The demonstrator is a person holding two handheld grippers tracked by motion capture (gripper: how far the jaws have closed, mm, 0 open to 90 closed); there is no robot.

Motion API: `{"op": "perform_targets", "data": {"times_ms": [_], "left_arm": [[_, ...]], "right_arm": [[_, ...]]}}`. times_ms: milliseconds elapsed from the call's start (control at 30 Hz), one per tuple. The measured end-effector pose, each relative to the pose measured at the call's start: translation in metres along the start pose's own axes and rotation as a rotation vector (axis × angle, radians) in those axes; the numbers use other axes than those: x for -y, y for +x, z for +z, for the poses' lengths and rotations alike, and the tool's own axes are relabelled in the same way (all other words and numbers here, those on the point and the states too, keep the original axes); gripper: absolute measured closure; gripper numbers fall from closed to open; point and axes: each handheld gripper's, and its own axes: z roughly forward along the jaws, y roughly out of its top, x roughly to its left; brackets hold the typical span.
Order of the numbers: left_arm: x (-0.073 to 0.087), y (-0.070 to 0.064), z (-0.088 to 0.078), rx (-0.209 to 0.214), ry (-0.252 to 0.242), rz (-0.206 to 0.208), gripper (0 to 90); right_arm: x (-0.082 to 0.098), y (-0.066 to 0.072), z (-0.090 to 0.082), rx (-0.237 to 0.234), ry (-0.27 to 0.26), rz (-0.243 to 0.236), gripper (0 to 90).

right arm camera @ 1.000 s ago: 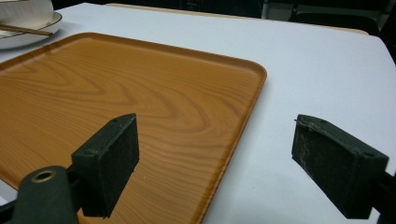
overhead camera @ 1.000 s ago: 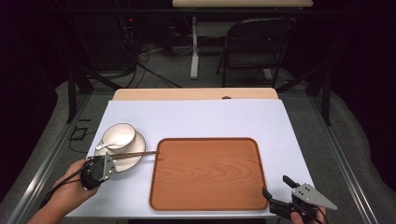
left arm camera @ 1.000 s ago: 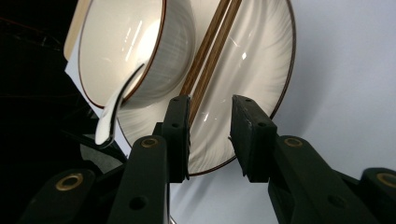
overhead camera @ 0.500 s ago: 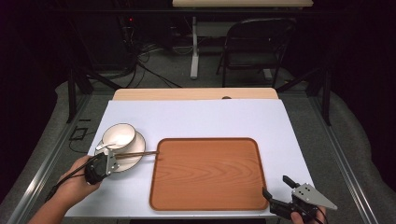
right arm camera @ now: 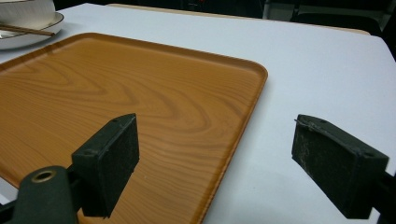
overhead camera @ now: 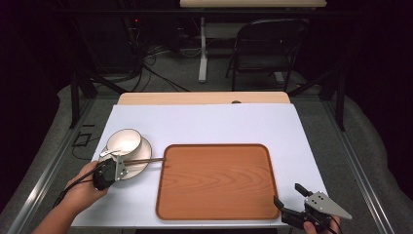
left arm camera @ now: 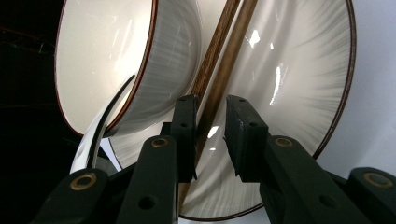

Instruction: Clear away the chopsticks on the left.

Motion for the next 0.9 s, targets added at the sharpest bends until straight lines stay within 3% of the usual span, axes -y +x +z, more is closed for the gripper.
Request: {"op": "perform_targets", "data": {"times_ms": [567, 767, 900], "left_arm": [[-0.0064, -0.0040, 0.0027, 0.026, 0.034, 0.069, 80.7], [-0.0073, -0.0053, 0.0021, 0.027, 0.043, 0.107, 82.5], [-0.0089, -0.0063, 0.0009, 0.022, 0.060, 0.155, 83.6]], "right_arm": [[0.0001, -0.0003, -0.0001, -0.002, 0.000, 0.001, 14.3], [0.0001, -0.0006, 0.0000, -0.002, 0.001, 0.004, 14.3], [0.0000, -0.0006, 0.0000, -0.003, 0.002, 0.008, 14.3]]}}
